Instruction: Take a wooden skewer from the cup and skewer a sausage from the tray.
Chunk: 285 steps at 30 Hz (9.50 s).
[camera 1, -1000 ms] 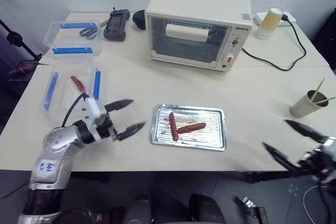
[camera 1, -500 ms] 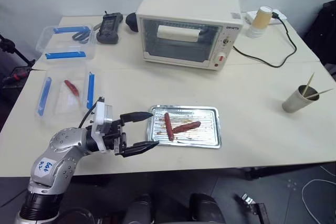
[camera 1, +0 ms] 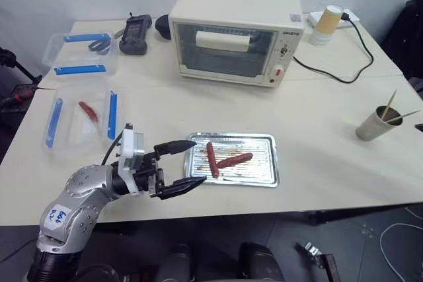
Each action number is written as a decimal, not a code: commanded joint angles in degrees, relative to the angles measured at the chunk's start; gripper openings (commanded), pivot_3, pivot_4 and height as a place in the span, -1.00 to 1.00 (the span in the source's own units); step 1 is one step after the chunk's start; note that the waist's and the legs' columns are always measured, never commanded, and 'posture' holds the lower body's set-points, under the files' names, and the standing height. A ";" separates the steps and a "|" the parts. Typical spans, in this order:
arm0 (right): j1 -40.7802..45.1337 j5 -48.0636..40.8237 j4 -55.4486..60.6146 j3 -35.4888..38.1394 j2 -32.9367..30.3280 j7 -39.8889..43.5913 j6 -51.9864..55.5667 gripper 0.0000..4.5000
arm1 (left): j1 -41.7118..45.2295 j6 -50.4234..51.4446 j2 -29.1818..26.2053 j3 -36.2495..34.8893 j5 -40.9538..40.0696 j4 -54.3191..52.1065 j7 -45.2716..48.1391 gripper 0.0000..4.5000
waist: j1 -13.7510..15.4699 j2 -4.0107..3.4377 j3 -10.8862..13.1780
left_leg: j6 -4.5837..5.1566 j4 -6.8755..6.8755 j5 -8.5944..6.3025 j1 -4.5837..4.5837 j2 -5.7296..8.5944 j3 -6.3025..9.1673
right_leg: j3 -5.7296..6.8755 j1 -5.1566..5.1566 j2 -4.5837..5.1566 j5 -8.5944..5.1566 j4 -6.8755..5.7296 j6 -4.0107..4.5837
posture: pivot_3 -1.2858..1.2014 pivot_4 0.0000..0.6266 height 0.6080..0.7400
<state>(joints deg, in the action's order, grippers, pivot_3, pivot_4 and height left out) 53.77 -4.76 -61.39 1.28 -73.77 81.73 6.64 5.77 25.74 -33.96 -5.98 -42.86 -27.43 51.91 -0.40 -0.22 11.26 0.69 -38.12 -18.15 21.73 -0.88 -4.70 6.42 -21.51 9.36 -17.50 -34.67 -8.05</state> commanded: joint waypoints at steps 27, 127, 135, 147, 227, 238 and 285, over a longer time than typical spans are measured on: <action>14.41 7.83 -14.42 5.54 11.69 -25.07 2.50 1.00 | -2.08 1.46 -0.38 -2.82 -1.47 -6.03 -6.05 0.98 | 0.24 -0.13 -0.04 | 0.02 -0.46 -0.01 0.46 -0.01 -0.09 | 0.20 -0.10 -0.03 0.03 -0.33 -0.05 | 0.03 -0.52 1.00; 0.09 -75.75 58.81 39.93 53.69 -68.76 74.61 -0.88 | 35.91 -37.00 40.11 8.60 19.71 38.57 -14.83 -1.00 | 1.80 -0.11 -0.07 | 0.13 -1.05 0.01 1.50 0.03 0.17 | 0.44 -0.99 -0.03 0.06 -0.98 -0.11 | 0.03 -0.52 1.00; -6.31 -69.81 59.33 35.80 44.10 -58.15 63.40 0.20 | 32.07 -32.76 35.35 6.31 18.33 32.97 -15.17 -1.00 | 1.64 -0.10 -0.08 | 0.14 -1.04 0.01 1.52 0.02 0.15 | 0.44 -1.00 -0.03 0.06 -0.94 -0.11 | 0.03 -0.52 1.00; -39.63 -28.31 48.76 14.30 17.04 -1.67 6.39 0.98 | 5.29 -13.87 6.37 -7.79 5.28 11.38 -4.89 -1.00 | 1.06 0.03 -0.03 | 0.14 -0.99 0.01 1.37 -0.01 0.08 | 0.36 -0.92 -0.04 0.06 -0.85 -0.11 | 0.03 -0.52 1.00; -9.21 -10.73 66.92 -19.80 36.75 -3.77 27.07 -0.83 | -11.94 -7.33 -2.81 -7.22 4.58 2.65 0.82 -1.00 | 0.20 0.09 -0.05 | 0.00 -0.84 -0.16 0.70 -0.06 0.74 | 0.47 -0.27 -0.04 0.02 -0.67 -0.02 | 0.03 -0.52 1.00; -8.36 -13.59 70.73 -20.34 37.29 -4.13 31.06 -0.83 | -7.82 -6.30 -2.44 -1.76 5.31 3.34 2.33 -1.00 | 0.25 0.09 -0.05 | 0.01 -0.82 -0.16 0.71 -0.06 0.76 | 0.47 -0.27 -0.03 0.02 -0.67 -0.03 | 0.03 -0.52 1.00; -8.88 -12.87 69.50 -22.13 37.14 -3.67 31.78 -0.83 | -6.00 -6.20 -1.39 0.17 5.86 4.03 1.89 -1.00 | 0.25 0.09 -0.05 | 0.01 -0.81 -0.16 0.71 -0.05 0.75 | 0.47 -0.27 -0.03 0.02 -0.64 -0.03 | 0.03 -0.52 1.00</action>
<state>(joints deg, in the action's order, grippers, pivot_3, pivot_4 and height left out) 44.56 -16.93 6.32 -21.08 -36.28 77.71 38.73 -0.45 20.03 -35.81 -5.61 -36.90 -22.46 53.84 -0.14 -0.13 11.21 0.70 -38.93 -18.32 22.44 -0.93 -3.95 6.89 -21.78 9.33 -17.48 -35.32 -8.08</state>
